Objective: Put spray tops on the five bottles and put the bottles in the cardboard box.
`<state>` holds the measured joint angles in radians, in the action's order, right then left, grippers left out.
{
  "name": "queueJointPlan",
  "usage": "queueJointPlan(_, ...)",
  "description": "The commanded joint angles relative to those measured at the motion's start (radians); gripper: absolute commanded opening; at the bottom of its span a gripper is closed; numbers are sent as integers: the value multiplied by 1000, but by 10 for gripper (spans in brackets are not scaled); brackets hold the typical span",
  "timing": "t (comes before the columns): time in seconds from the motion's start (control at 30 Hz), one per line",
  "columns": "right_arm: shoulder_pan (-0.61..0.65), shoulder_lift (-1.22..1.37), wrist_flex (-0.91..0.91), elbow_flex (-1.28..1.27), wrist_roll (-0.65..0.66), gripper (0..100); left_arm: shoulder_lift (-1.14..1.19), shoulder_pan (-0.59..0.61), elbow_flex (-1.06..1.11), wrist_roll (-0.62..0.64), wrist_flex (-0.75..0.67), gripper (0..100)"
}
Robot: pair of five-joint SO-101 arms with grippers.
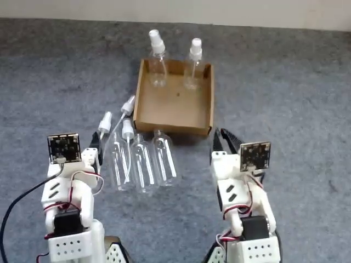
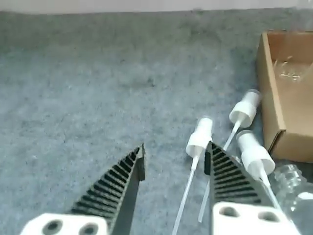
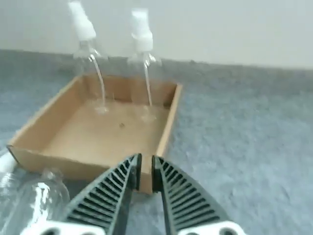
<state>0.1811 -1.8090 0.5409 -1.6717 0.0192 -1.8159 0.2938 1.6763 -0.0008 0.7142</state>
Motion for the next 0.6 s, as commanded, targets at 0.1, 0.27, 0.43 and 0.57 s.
queueJointPlan(0.1,-107,-1,305,-143,9,8,-5,12,19,9,178,159)
queueJointPlan(0.27,-234,-1,602,-143,9,8,-5,12,19,8,404,159)
queueJointPlan(0.43,-277,-21,694,-143,8,8,-5,12,19,8,534,159)
queueJointPlan(0.57,-277,-27,704,-143,8,8,-5,12,19,8,605,159)
